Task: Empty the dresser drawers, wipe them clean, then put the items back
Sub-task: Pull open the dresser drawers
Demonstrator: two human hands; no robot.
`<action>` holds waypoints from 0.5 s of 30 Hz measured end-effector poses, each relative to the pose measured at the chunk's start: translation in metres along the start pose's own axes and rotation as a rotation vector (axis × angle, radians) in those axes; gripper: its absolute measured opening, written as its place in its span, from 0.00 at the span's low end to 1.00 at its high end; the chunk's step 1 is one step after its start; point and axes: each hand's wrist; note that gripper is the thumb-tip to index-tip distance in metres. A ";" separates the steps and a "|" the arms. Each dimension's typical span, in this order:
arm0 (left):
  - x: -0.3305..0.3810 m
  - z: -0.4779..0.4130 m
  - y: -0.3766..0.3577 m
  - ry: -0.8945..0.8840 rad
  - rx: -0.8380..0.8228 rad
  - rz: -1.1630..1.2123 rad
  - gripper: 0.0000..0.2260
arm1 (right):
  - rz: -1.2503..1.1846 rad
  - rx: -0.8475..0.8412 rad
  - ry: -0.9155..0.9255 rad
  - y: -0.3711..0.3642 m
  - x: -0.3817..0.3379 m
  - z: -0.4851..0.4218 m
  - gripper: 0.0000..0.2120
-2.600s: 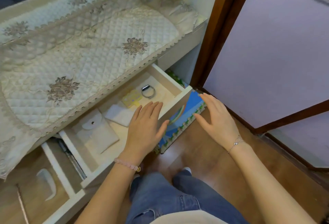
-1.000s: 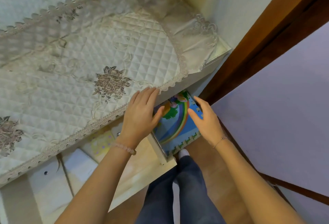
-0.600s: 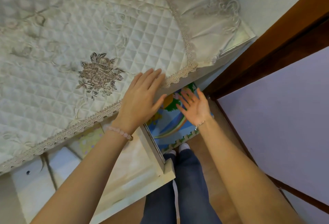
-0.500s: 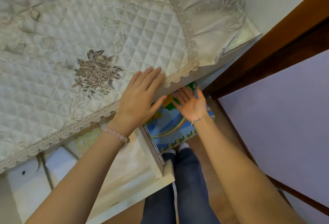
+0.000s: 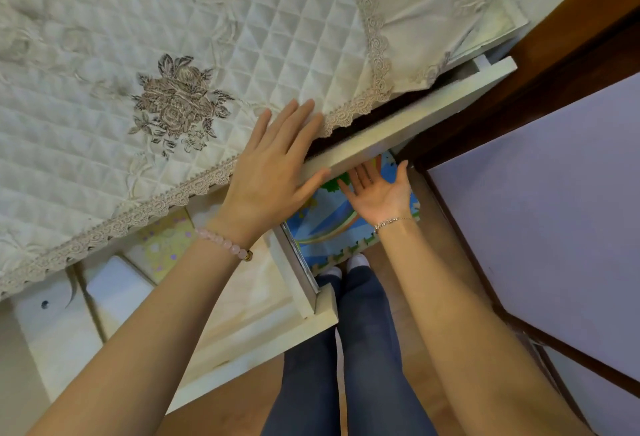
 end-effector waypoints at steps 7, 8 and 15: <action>0.012 0.015 0.000 0.004 -0.030 -0.048 0.30 | -0.027 0.093 0.014 0.044 0.001 0.042 0.39; 0.013 0.016 0.000 -0.001 -0.037 -0.060 0.30 | -0.034 0.102 0.017 0.049 0.000 0.049 0.38; 0.016 0.019 0.000 -0.006 -0.056 -0.111 0.31 | -0.059 0.155 0.053 0.083 0.005 0.096 0.37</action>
Point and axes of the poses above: each hand's wrist, its own z-axis away from the middle knuckle, its own y-axis out of the back of the hand, x = y × z, and after that the axes turned 9 degrees about -x, right-handed
